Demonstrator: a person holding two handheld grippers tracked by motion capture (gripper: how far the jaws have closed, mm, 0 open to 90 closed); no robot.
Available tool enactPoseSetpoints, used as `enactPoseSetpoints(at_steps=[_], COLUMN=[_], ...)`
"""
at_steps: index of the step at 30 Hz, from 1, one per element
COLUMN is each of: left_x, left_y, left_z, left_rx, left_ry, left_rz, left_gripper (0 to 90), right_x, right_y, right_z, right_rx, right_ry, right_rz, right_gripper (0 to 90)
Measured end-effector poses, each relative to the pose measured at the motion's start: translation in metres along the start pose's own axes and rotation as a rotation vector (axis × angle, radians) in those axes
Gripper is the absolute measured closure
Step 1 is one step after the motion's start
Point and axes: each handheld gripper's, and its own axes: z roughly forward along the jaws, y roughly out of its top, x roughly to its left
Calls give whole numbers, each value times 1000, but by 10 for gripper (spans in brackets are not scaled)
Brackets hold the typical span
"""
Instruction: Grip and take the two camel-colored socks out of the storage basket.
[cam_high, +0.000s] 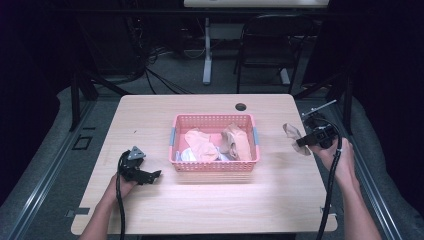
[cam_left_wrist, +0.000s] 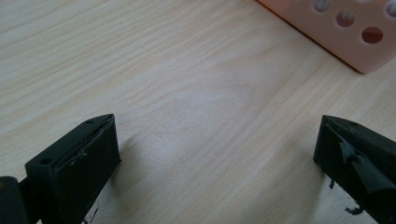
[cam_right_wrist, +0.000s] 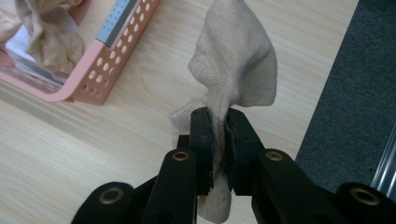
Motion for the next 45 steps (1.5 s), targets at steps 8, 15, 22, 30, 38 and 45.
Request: enactPoseSetpoints(at_steps=[8,15,22,30,38,45], left_x=[0,0,0,0,0,0], left_y=[0,0,0,0,0,0], left_z=[0,0,0,0,0,0], left_rx=[0,0,1,1,1,0], left_ry=[0,-3,-3,-3,-3,-3], left_rz=[2,2,2,2,2,2], left_gripper=[0,0,0,0,0,0], right_x=[-7,-15,-17,-18,-20,-20], right_y=[-6,-12,-21,-27,-26,-22], right_z=[15,48,83,101,97,73], right_rx=[7,63,141,178,170,102], right_ry=[9,-22,25,37,83,102], right_rz=[26,47,52,61,67,62], right_gripper=[824,824,823,816,509,161])
